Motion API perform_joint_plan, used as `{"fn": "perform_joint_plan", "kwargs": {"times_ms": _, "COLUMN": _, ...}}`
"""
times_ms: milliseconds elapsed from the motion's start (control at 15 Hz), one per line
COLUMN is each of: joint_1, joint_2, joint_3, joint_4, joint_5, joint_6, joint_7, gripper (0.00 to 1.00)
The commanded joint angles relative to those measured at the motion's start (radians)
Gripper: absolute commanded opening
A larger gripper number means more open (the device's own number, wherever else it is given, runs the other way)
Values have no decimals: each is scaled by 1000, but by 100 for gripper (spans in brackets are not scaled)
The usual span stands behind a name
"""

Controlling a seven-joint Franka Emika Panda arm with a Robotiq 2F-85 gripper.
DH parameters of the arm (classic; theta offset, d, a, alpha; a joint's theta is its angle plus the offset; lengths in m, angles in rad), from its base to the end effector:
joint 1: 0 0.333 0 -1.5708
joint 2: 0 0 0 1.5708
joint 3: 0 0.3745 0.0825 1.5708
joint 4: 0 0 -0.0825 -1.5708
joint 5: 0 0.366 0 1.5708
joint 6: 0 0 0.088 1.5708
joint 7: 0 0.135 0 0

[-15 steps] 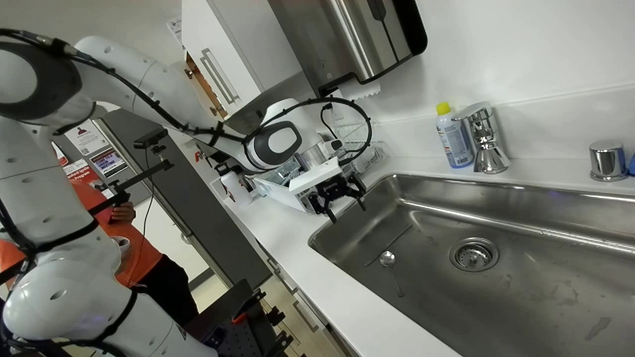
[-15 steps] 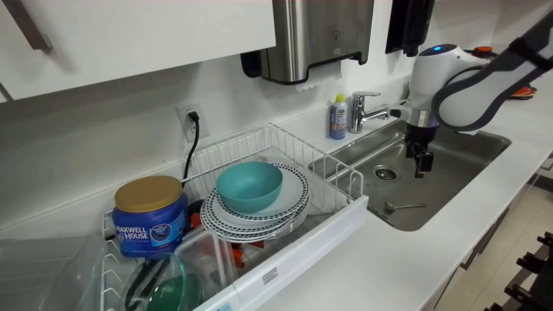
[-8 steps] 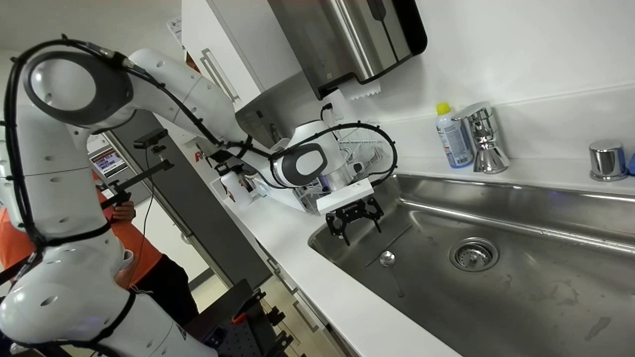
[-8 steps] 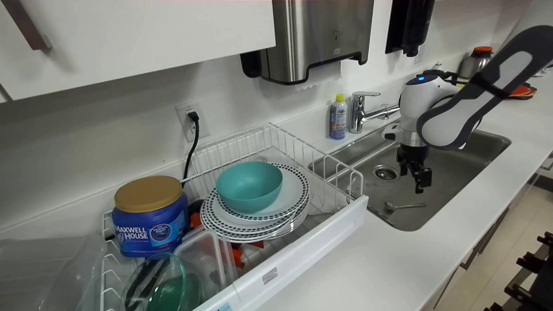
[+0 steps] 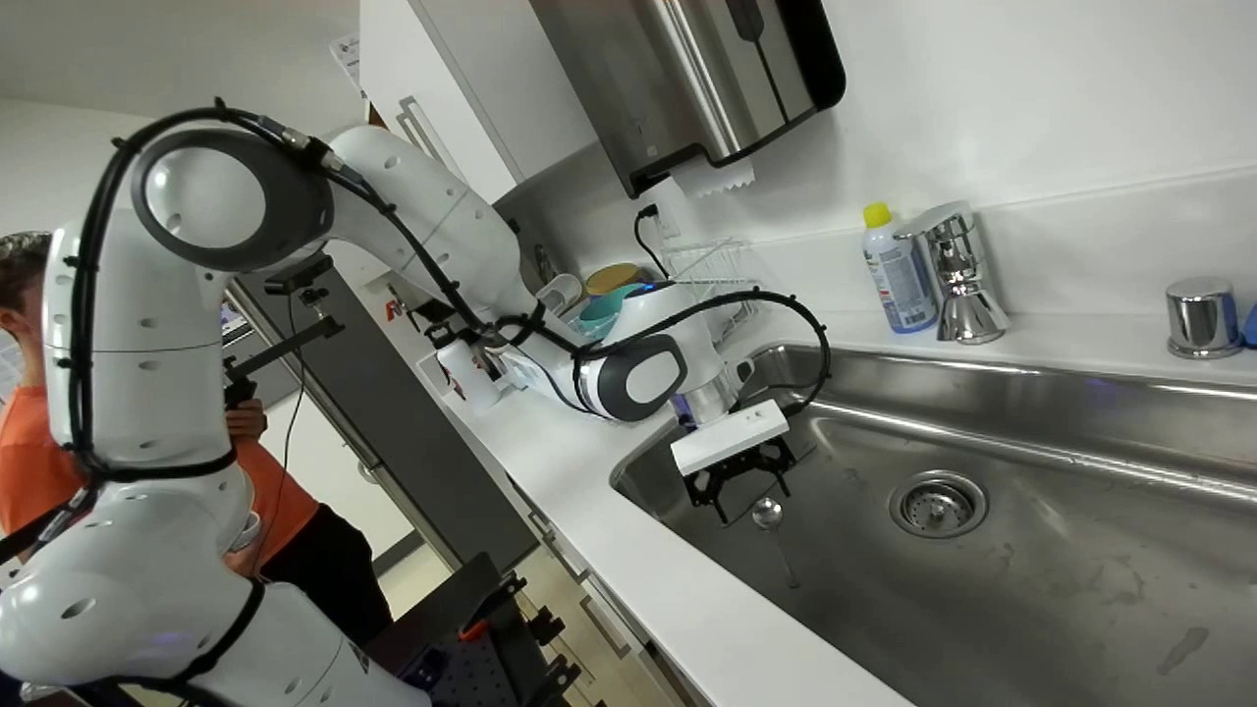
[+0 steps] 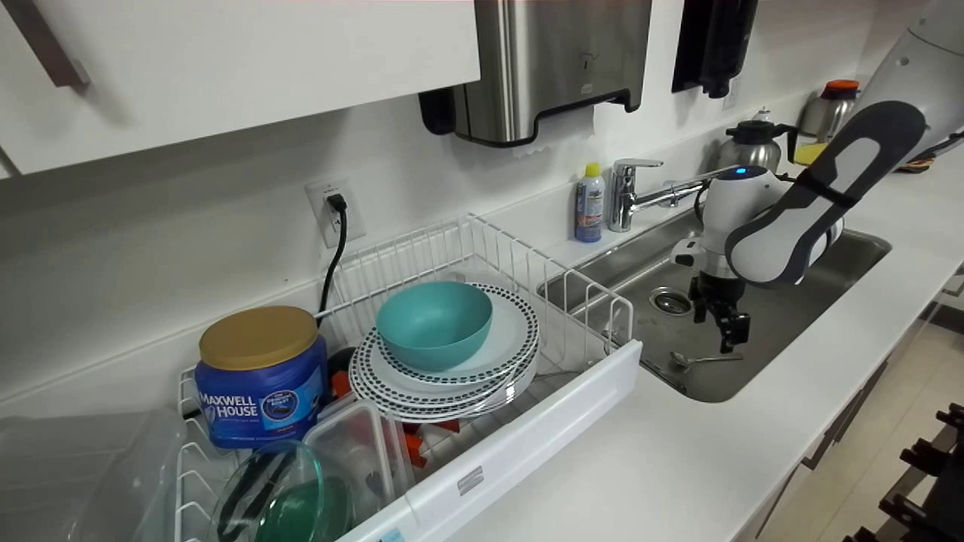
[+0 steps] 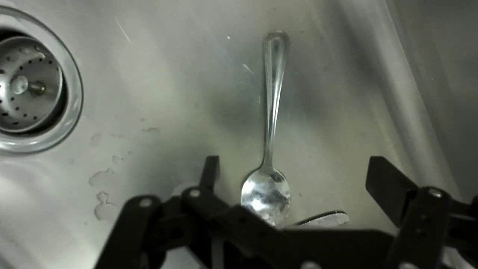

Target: Pick up the spoon from the sink and put it in the light blue bowl.

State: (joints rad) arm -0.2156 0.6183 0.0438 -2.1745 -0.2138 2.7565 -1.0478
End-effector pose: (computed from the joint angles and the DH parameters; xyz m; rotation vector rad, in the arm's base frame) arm 0.5623 -0.0905 0.1367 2.6835 1.5866 -0.0883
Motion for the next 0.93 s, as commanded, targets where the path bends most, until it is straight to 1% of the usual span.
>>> {"fn": "perform_joint_plan", "kwargs": {"times_ms": 0, "joint_1": -10, "joint_2": 14, "joint_3": 3, "joint_4": 5, "joint_5": -4, "joint_6": 13, "joint_7": 0, "gripper": 100}}
{"fn": "perform_joint_plan", "kwargs": {"times_ms": 600, "joint_1": -10, "joint_2": 50, "joint_3": 6, "joint_4": 23, "joint_5": -4, "joint_6": 20, "joint_7": 1, "gripper": 100}}
{"fn": "perform_joint_plan", "kwargs": {"times_ms": 867, "joint_1": 2, "joint_2": 71, "joint_3": 5, "joint_4": 37, "joint_5": -7, "joint_6": 23, "joint_7": 11, "gripper": 100}}
